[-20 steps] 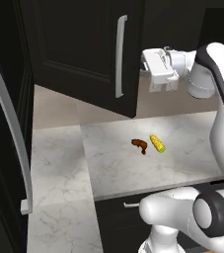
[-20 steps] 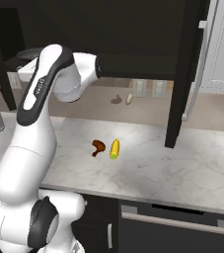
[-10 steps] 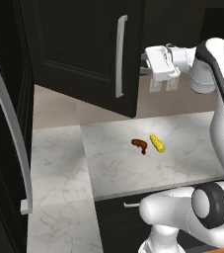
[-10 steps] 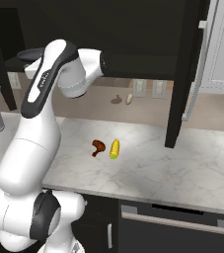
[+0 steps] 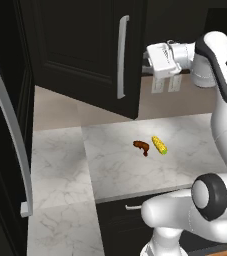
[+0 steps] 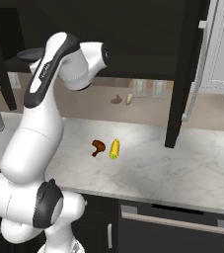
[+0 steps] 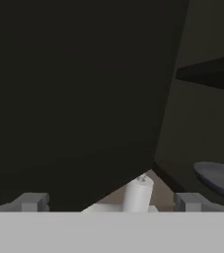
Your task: Pick the pan from the cabinet and place it on the stove. Then turn on the stove burner for the pan.
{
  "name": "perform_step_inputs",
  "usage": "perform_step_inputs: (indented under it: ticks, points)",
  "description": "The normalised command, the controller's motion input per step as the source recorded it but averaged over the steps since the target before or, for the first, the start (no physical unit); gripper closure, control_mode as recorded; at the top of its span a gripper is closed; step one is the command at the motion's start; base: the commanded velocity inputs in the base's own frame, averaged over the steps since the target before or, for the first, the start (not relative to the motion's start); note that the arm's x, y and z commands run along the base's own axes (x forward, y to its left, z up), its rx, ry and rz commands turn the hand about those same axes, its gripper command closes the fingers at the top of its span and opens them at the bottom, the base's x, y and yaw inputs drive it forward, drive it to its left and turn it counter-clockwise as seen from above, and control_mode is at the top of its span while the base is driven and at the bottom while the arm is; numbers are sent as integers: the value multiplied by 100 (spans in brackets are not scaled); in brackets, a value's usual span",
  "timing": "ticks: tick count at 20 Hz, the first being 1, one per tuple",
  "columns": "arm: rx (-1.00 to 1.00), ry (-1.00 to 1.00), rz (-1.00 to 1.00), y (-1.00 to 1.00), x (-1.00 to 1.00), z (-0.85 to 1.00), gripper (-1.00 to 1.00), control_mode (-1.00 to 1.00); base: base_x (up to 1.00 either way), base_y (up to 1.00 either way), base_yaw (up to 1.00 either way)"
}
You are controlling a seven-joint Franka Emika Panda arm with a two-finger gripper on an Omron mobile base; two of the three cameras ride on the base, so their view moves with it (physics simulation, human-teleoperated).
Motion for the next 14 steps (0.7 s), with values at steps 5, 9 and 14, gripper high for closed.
perform_step_inputs:
  ticks: [5, 9, 14]
  points:
    - [-5, 0, 0, -3, 26, 0, -100, -100, 0, 0, 0]
    - [-4, 0, 0, -5, 32, 0, -100, -100, 0, 0, 0]
    - [-3, 0, 0, -3, 37, 0, -100, -100, 0, 0, 0]
